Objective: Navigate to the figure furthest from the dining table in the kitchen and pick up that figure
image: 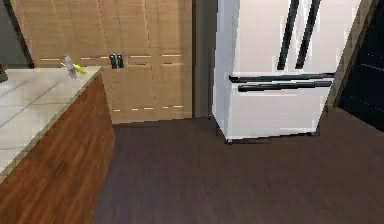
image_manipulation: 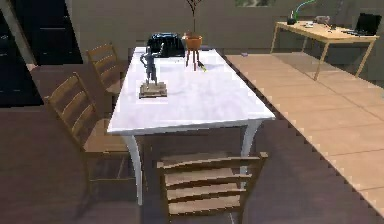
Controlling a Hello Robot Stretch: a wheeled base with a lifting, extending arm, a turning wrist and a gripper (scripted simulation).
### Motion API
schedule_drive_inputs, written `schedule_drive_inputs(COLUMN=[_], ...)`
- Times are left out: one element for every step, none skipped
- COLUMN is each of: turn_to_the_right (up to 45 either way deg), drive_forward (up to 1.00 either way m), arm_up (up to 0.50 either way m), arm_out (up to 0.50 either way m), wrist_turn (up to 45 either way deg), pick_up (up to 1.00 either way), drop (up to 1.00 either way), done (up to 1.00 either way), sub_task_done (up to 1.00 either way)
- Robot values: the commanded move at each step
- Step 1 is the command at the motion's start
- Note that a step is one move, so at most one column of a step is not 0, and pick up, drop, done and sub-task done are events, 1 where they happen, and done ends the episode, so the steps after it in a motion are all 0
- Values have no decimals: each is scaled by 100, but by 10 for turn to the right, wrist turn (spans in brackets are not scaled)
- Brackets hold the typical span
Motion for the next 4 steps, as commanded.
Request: schedule_drive_inputs(turn_to_the_right=[-450, -450, -450, -180], drive_forward=[0, 0, 0, 0], arm_up=[0, 0, 0, 0], arm_out=[0, 0, 0, 0], wrist_turn=[0, 0, 0, 0], pick_up=[0, 0, 0, 0], drop=[0, 0, 0, 0], done=[0, 0, 0, 0], sub_task_done=[0, 0, 0, 0])
